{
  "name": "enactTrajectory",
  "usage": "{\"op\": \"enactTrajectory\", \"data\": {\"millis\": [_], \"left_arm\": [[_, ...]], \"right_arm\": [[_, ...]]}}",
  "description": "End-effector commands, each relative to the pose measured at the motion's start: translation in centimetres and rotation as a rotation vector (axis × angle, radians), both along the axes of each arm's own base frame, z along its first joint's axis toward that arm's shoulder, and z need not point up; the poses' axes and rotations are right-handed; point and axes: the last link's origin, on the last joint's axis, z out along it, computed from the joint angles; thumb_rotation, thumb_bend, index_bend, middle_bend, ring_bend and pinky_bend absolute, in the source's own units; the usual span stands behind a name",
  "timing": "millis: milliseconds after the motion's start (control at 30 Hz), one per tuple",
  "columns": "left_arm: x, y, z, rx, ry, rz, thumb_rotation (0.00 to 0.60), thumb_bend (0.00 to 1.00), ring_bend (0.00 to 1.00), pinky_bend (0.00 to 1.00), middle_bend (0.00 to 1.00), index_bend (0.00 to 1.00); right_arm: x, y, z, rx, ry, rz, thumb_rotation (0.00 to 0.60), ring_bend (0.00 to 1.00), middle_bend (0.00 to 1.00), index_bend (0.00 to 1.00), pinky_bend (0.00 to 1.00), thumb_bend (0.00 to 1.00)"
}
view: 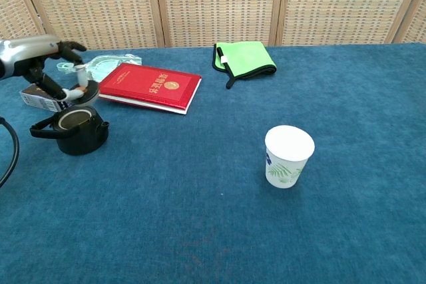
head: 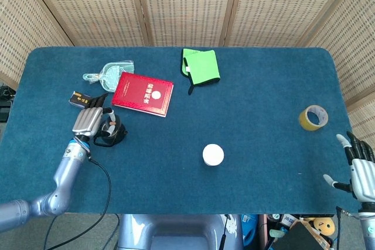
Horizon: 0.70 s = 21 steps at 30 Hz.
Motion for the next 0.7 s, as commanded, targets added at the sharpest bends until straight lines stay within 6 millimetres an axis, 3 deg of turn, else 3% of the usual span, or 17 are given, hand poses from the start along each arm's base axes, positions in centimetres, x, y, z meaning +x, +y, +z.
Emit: {"op": "enactTrajectory", "data": {"millis": [33,400,700], "left_arm": [[2.4,-0.1,-0.8,-0.041,-0.029,-0.110,0.600,0.40,0.00,0.00,0.00,0.57],[4.9,0.6,-6.8,-0.198,0.036,-0.166,0.600,0.40,0.00,0.00,0.00,0.58],[4.6,0.6,-8.6,-0.220,0.090,-0.142,0.600,0.40,0.00,0.00,0.00,0.57]], "right_arm": [[0.0,0.0,0.0,0.001,0.002,0.002,0.600,0.00,0.00,0.00,0.00,0.00],[-0.3,-0.1,0.2,-0.003,-0.009,-0.011,0.600,0.00,0.00,0.00,0.00,0.00],[-0.5,-0.2,0.3,-0.003,-0.020,-0.017,0.600,0.00,0.00,0.00,0.00,0.00]]}}
